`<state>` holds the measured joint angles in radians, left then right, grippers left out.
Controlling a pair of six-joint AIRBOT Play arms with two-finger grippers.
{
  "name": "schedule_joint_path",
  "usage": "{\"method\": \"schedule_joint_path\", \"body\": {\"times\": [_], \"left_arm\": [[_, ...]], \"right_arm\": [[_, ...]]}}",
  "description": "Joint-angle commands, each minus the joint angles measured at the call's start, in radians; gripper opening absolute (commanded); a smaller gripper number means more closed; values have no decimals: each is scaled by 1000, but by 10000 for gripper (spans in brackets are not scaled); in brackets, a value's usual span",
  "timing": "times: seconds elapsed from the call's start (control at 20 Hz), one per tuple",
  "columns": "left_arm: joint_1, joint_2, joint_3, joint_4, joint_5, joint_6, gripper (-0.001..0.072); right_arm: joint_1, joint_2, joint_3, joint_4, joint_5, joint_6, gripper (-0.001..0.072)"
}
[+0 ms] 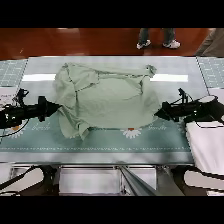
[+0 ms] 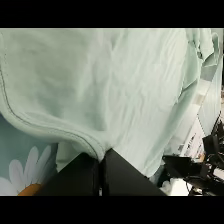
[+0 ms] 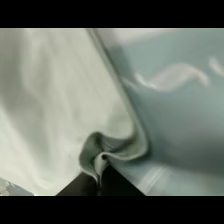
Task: Fold the shirts.
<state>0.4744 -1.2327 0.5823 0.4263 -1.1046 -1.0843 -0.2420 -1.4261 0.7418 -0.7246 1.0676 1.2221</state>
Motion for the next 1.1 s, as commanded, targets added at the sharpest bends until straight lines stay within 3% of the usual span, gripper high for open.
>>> {"method": "schedule_joint_path", "body": {"times": [0.0,0.15,0.35,0.55,0.75,0.9,1.05], "left_arm": [[16,2,59,-1,-52,-1,16],[29,39,267,-2,-142,-34,16],[29,107,667,-2,-144,-138,16],[3,177,1018,0,-30,-265,15],[69,298,1230,-7,-38,-262,15],[94,445,1252,10,-47,-242,15],[40,580,1252,168,-48,-245,16]], "right_arm": [[53,25,132,24,82,-22,24],[48,136,364,-59,118,64,24],[48,243,825,-218,134,178,24],[52,307,1155,-224,143,237,24],[52,443,1275,-315,187,236,24],[52,564,1275,-368,257,228,24],[52,668,1275,-490,300,229,24]]}}
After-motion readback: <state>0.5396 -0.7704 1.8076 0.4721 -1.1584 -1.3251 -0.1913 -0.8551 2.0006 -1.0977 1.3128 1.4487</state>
